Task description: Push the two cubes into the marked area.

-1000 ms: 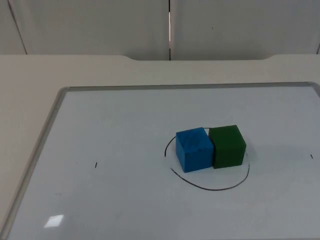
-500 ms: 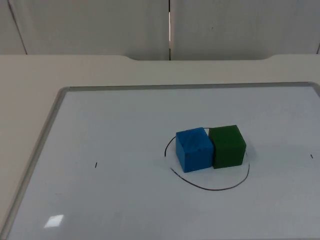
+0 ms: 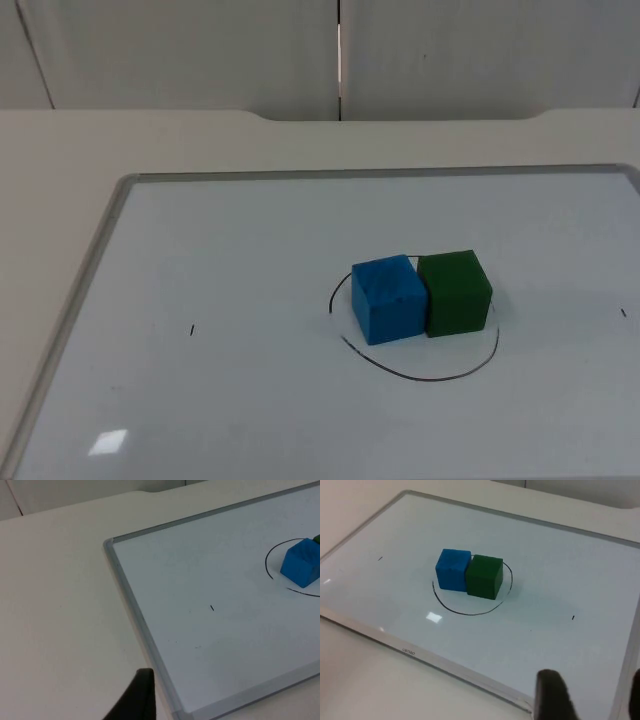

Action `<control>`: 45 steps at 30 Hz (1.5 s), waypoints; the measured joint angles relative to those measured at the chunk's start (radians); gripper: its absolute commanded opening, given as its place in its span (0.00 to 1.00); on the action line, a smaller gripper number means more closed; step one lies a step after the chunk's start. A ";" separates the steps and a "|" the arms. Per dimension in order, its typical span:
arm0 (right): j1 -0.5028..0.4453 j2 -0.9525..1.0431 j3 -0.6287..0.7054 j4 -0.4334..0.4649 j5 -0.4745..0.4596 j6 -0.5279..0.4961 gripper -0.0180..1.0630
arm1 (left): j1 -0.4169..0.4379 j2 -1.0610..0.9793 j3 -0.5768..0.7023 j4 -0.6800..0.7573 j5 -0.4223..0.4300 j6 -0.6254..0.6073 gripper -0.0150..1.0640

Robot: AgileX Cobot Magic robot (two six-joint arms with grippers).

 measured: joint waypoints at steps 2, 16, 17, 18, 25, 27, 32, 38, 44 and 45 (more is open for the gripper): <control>0.000 0.000 0.000 0.002 0.000 0.000 0.59 | 0.000 0.000 0.000 0.000 0.000 0.000 0.99; 0.000 0.000 0.000 0.002 0.000 0.000 0.73 | 0.000 0.000 0.000 0.000 0.000 0.000 0.99; 0.000 0.000 0.000 0.002 0.000 0.000 0.80 | 0.000 0.000 0.000 0.000 0.000 0.000 0.99; 0.000 0.000 0.000 0.002 0.000 0.000 0.87 | 0.000 0.000 0.000 0.000 0.000 0.000 0.99; 0.000 0.000 0.000 0.002 0.000 0.000 0.99 | 0.000 0.000 0.000 0.000 0.000 0.000 0.99; 0.000 0.000 0.000 0.002 0.000 0.000 0.99 | 0.000 0.000 0.000 0.000 0.000 0.000 0.99; 0.000 0.000 0.000 0.002 0.000 0.000 0.99 | 0.000 0.000 0.000 0.000 0.000 0.000 0.99; 0.000 0.000 0.000 0.002 0.000 0.000 0.99 | 0.000 0.000 0.000 0.000 0.000 0.000 0.99; 0.000 0.000 0.000 0.002 0.000 0.000 0.99 | 0.000 0.000 0.000 0.000 0.000 0.000 0.99; 0.000 0.000 0.000 0.002 0.000 0.000 0.99 | 0.000 0.000 0.000 0.000 0.000 0.000 0.99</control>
